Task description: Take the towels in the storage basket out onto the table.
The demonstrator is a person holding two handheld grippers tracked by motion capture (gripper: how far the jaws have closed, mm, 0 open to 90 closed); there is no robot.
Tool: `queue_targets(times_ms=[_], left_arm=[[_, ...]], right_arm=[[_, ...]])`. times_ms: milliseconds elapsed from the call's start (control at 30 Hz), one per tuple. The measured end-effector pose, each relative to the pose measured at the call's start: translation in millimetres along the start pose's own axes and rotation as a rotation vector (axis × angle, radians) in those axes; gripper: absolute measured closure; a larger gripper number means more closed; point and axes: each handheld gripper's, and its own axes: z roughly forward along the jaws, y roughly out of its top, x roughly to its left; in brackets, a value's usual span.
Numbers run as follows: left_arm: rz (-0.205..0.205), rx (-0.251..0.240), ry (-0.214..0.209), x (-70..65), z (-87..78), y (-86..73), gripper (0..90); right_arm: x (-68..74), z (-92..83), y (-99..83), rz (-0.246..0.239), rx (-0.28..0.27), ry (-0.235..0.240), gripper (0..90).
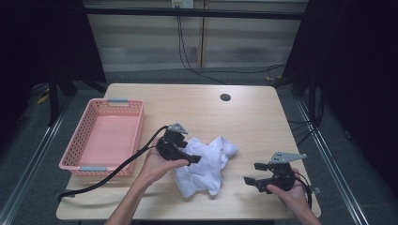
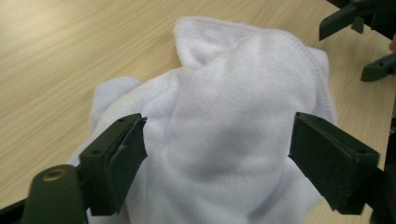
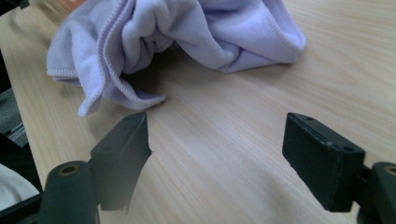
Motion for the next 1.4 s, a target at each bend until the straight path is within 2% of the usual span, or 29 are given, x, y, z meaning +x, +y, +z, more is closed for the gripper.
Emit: queue_targets(times_ms=[33,67,133,167,200,233,300,333,367,400,433,500,567,600,633,700,733,800,867,900,933,967,1067,1167,1200,1267,1400], left_arm=[[0.000,0.000,0.000,0.0,0.0,0.0,28.8],[-0.004,-0.014,-0.022,-5.3,-7.0,-6.5,32.5],[0.038,-0.008,0.024,-15.6,-13.0,-14.2,35.7],[0.040,-0.011,0.005,-19.2,-16.5,-18.6,40.6],[0.032,-0.011,-0.006,-22.6,-20.3,-23.2,43.1],[0.033,-0.004,0.007,-26.6,-24.3,-27.9,45.0],[0.009,0.015,0.009,-33.3,-32.3,-39.7,51.6],[0.000,0.023,0.036,-36.7,-36.9,-46.3,55.6],[-0.009,0.027,0.042,-39.5,-40.1,-52.7,58.5],[-0.034,0.016,-0.002,-40.5,-43.2,-58.8,59.3],[-0.039,0.009,-0.010,-43.0,-45.6,-63.7,61.2],[0.013,0.031,0.044,-49.7,-45.5,-66.8,61.9],[-0.010,-0.009,-0.010,-44.9,-40.0,-64.8,61.4],[-0.006,-0.016,0.008,-42.8,-34.3,-61.8,60.2],[0.021,-0.024,0.027,-40.7,-27.4,-57.7,58.9],[0.054,-0.052,0.018,-34.4,-11.2,-48.3,55.1],[0.054,-0.049,0.027,-31.8,-2.8,-42.2,52.8],[0.080,-0.043,0.041,-27.1,11.3,-31.5,45.7],[0.060,-0.059,0.029,-24.1,21.1,-25.7,41.9],[0.064,-0.061,0.028,-24.3,25.7,-25.0,39.9],[0.089,-0.053,0.039,-24.0,30.2,-25.4,38.0],[0.093,-0.048,0.065,-24.2,33.3,-26.9,39.8],[0.101,-0.038,0.080,-24.2,35.8,-28.1,56.1],[0.079,-0.057,0.047,-21.0,32.8,-32.0,78.3],[0.064,-0.066,0.019,-18.4,30.6,-33.5,81.1],[0.041,-0.092,0.000,-13.1,23.6,-35.1,84.6],[0.003,-0.151,-0.033,-6.1,8.9,-35.9,85.7]], right_arm=[[0.0,0.0,0.0,0.000,0.000,0.000,24.5],[2.7,1.3,6.3,-0.017,0.001,0.013,26.3],[6.0,1.9,12.5,-0.029,-0.009,0.023,30.6],[7.9,2.5,16.1,-0.040,-0.013,0.035,31.9],[10.1,3.7,19.7,-0.052,-0.018,0.043,33.2],[12.9,5.5,23.4,-0.061,-0.018,0.050,34.0],[17.7,10.3,32.5,-0.086,-0.019,0.069,37.5],[20.7,12.9,37.5,-0.102,-0.018,0.073,38.8],[23.3,15.7,42.5,-0.114,-0.019,0.078,41.2],[25.4,18.7,47.3,-0.123,-0.024,0.086,43.5],[27.0,21.7,51.8,-0.133,-0.029,0.095,47.1],[29.4,28.1,59.5,-0.144,-0.031,0.102,54.2],[30.4,35.5,64.8,-0.154,-0.033,0.122,64.3],[30.9,39.6,66.4,-0.163,-0.029,0.116,67.6],[31.0,44.2,67.1,-0.164,-0.024,0.108,68.2],[29.3,52.4,67.3,-0.152,-0.024,0.117,68.3],[28.0,55.7,67.5,-0.148,-0.021,0.118,69.0],[25.6,60.7,68.1,-0.147,-0.014,0.115,67.8],[22.3,64.3,68.2,-0.127,-0.023,0.115,64.7],[21.4,66.4,68.1,-0.128,-0.019,0.124,64.5],[21.3,69.0,67.6,-0.131,-0.011,0.122,63.3],[21.2,71.9,66.7,-0.127,-0.009,0.126,63.1],[23.9,81.4,64.4,-0.135,0.013,0.154,60.6],[31.2,86.4,64.2,-0.159,0.031,0.147,66.2],[32.5,86.5,64.0,-0.169,0.032,0.138,71.7],[32.0,83.8,64.2,-0.170,0.024,0.112,77.5],[22.2,70.2,66.9,-0.113,-0.063,0.075,82.6]])
